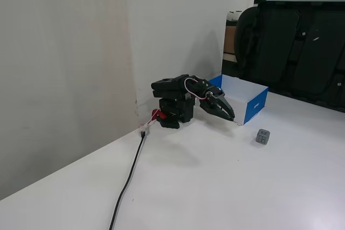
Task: Pick the gray block and keep it in the box.
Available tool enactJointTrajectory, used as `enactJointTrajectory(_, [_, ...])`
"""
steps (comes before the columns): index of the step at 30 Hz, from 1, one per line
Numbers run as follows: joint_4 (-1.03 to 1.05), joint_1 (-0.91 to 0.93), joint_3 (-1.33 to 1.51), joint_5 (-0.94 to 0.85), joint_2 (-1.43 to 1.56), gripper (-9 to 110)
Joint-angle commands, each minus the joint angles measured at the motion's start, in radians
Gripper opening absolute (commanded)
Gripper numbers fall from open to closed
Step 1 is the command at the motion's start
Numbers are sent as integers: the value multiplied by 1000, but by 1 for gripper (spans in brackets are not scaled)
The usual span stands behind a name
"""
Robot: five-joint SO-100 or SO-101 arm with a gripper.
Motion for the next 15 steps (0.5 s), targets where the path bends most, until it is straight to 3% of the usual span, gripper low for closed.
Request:
enactJointTrajectory(1, [-28,-25,11,-21,155,0])
enactJointTrajectory(5, [-26,-21,11,-21,155,0])
enactJointTrajectory(15, [287,-110,-259,-38,150,0])
